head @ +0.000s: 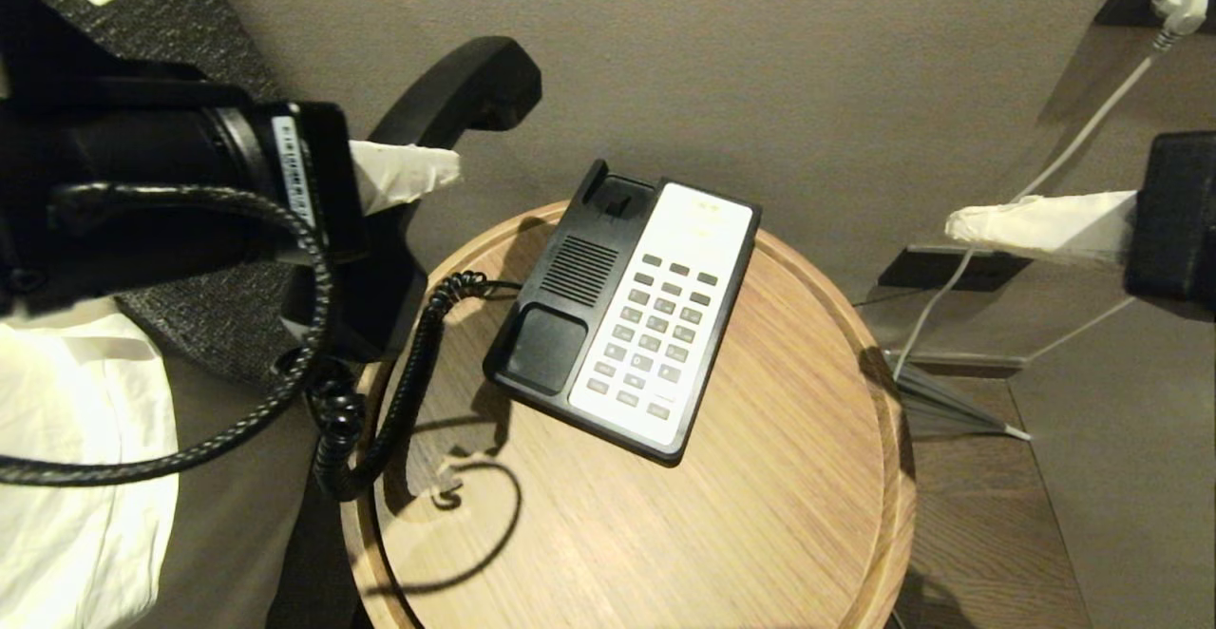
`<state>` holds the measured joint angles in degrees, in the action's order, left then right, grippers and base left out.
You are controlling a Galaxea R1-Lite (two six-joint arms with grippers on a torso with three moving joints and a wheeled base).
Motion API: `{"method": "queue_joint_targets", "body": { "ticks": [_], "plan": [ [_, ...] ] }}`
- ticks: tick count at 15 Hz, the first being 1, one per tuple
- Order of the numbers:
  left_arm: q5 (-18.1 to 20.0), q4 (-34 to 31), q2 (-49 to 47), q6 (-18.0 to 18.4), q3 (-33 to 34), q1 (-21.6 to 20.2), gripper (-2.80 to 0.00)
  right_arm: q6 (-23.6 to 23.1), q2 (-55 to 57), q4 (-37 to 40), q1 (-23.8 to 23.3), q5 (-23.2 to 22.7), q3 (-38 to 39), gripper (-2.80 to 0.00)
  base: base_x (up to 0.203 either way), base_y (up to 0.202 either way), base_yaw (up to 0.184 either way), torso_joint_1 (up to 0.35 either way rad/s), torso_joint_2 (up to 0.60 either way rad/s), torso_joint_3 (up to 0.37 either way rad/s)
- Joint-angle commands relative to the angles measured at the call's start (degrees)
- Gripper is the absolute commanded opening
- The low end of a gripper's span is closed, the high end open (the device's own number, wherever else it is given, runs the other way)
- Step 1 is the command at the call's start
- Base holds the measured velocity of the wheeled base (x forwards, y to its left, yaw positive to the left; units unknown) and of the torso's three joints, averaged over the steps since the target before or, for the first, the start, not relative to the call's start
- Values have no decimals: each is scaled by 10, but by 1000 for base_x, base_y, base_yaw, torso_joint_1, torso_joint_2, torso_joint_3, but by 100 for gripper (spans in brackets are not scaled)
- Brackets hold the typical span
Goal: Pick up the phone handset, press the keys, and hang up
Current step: Put the handset back
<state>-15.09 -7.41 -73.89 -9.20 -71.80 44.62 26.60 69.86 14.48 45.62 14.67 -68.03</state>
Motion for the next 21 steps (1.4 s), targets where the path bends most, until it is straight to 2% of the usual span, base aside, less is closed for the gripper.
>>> {"method": "queue_joint_targets", "body": {
  "ticks": [1,6,9,21],
  "plan": [
    [-4,-1,-49,-1,-11,3,-280,4,-27,9,0,6,-3,-280,0,0,0,0,0,0],
    [-8,-1,-98,-4,-16,39,-280,9,-37,20,-1,13,-7,-280,0,0,0,0,0,0],
    [-15,-1,-120,-6,-25,47,-280,14,-40,21,-6,13,-3,-280,0,0,0,0,0,0],
    [-27,1,-159,-5,-22,41,-280,18,-45,31,-9,12,-12,-280,0,0,0,0,0,0]
  ]
}}
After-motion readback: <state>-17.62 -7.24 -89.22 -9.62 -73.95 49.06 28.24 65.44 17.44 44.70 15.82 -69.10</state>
